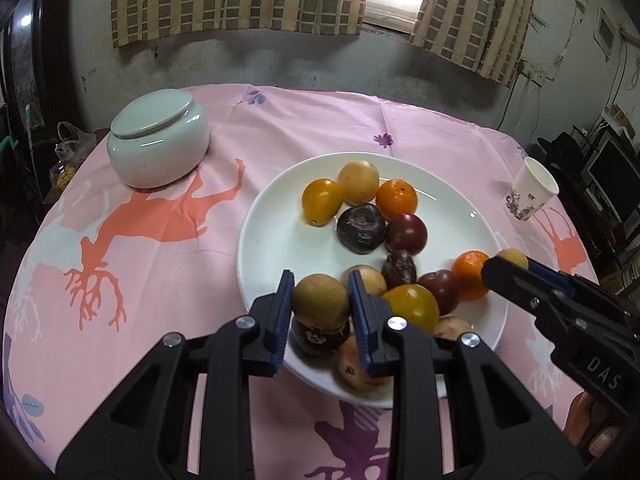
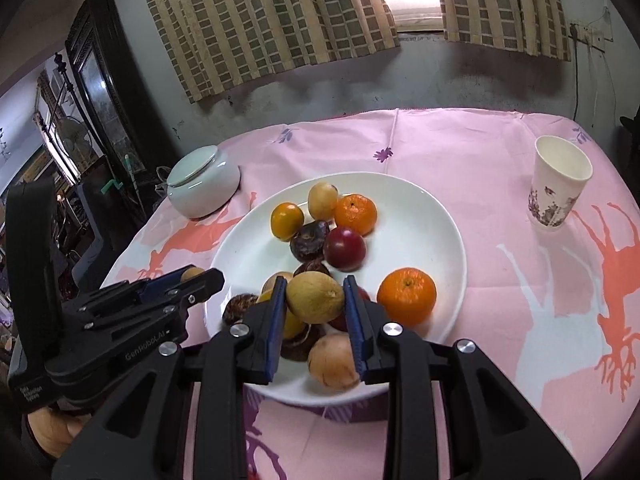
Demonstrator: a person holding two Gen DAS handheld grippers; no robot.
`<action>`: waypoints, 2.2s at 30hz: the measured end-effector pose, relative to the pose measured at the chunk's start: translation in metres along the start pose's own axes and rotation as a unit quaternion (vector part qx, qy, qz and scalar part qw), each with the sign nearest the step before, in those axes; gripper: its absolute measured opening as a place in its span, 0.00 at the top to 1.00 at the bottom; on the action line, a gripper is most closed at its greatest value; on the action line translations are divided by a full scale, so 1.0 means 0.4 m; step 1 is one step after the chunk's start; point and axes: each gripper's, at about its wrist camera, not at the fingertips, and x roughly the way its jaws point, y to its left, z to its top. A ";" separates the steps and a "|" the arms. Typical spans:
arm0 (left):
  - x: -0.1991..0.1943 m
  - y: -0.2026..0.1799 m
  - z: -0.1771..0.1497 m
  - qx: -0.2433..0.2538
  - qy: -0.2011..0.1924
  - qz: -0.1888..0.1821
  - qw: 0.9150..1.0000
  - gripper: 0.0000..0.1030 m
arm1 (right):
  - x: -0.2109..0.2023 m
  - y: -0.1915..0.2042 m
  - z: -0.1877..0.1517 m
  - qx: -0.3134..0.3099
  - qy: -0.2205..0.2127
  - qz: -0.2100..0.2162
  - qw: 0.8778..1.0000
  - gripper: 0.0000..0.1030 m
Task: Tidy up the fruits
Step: 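Place both small yellow fruits onto the white plate and open both grippers, then move both tools back over the red cherry tomatoes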
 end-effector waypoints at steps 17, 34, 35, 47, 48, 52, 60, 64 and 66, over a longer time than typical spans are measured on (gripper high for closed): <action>-0.103 0.011 -0.078 -0.020 -0.032 0.035 0.999 0.16 | -0.058 -0.073 -0.035 0.071 -0.020 0.010 0.997 0.36; -0.234 -0.064 -0.363 -0.008 -0.032 0.038 0.999 0.10 | -0.272 -0.043 -0.358 0.018 0.000 -0.013 1.000 0.24; -0.228 -0.067 -0.376 -0.006 -0.033 0.045 0.998 0.10 | -0.274 -0.044 -0.374 0.019 -0.001 -0.004 1.000 0.24; -0.182 -0.045 -0.404 -0.003 -0.006 0.037 0.999 0.10 | -0.265 -0.028 -0.418 -0.026 0.026 -0.025 0.999 0.24; -0.178 -0.042 -0.405 -0.007 0.000 0.036 0.999 0.10 | -0.265 -0.028 -0.418 -0.028 0.025 -0.029 0.999 0.24; -0.173 -0.032 -0.406 -0.021 0.005 0.035 0.999 0.10 | -0.271 -0.014 -0.424 -0.044 0.031 -0.031 0.998 0.24; -0.172 -0.035 -0.407 -0.018 0.004 0.040 0.999 0.10 | -0.264 0.013 -0.439 -0.078 0.049 -0.050 0.995 0.24; -0.172 -0.034 -0.405 -0.019 0.006 0.039 0.999 0.10 | -0.250 0.019 -0.446 -0.086 0.059 -0.055 0.993 0.24; -0.172 -0.033 -0.405 -0.021 0.008 0.038 0.999 0.09 | -0.243 0.018 -0.451 -0.089 0.066 -0.061 0.992 0.24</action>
